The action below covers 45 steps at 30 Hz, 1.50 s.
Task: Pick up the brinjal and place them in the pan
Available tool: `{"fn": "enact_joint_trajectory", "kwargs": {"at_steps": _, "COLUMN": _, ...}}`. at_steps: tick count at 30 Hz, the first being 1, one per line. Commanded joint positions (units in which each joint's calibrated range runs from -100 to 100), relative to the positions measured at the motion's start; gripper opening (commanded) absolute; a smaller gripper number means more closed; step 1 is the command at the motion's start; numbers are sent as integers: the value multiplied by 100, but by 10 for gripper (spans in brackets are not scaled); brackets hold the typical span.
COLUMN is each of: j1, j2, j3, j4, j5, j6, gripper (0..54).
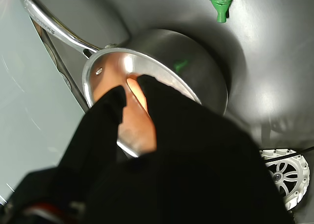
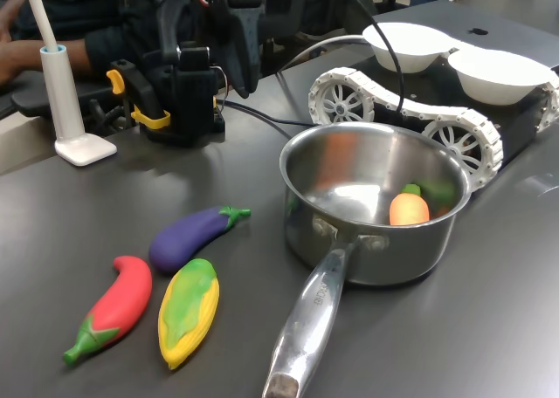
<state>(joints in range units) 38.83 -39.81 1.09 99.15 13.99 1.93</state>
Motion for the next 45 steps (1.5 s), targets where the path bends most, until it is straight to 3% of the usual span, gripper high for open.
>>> {"fn": "enact_joint_trajectory", "kwargs": {"at_steps": 1, "j1": 497, "j2": 97, "j3": -449, "j4": 59, "j5": 186, "j6": -235, "gripper": 80}}
{"fn": "enact_joint_trajectory", "kwargs": {"at_steps": 5, "j1": 773, "j2": 249, "j3": -468, "j4": 51, "j5": 371, "j6": -353, "gripper": 96}}
{"fn": "enact_joint_trajectory", "kwargs": {"at_steps": 16, "j1": 956, "j2": 738, "j3": -567, "j4": 42, "j5": 708, "j6": -353, "gripper": 189}}
{"fn": "enact_joint_trajectory", "kwargs": {"at_steps": 33, "j1": 1587, "j2": 1371, "j3": -486, "j4": -43, "j5": 1089, "j6": -361, "gripper": 289}}
{"fn": "enact_joint_trajectory", "kwargs": {"at_steps": 45, "j1": 1839, "j2": 1835, "j3": -422, "j4": -69, "j5": 1363, "j6": -327, "gripper": 293}}
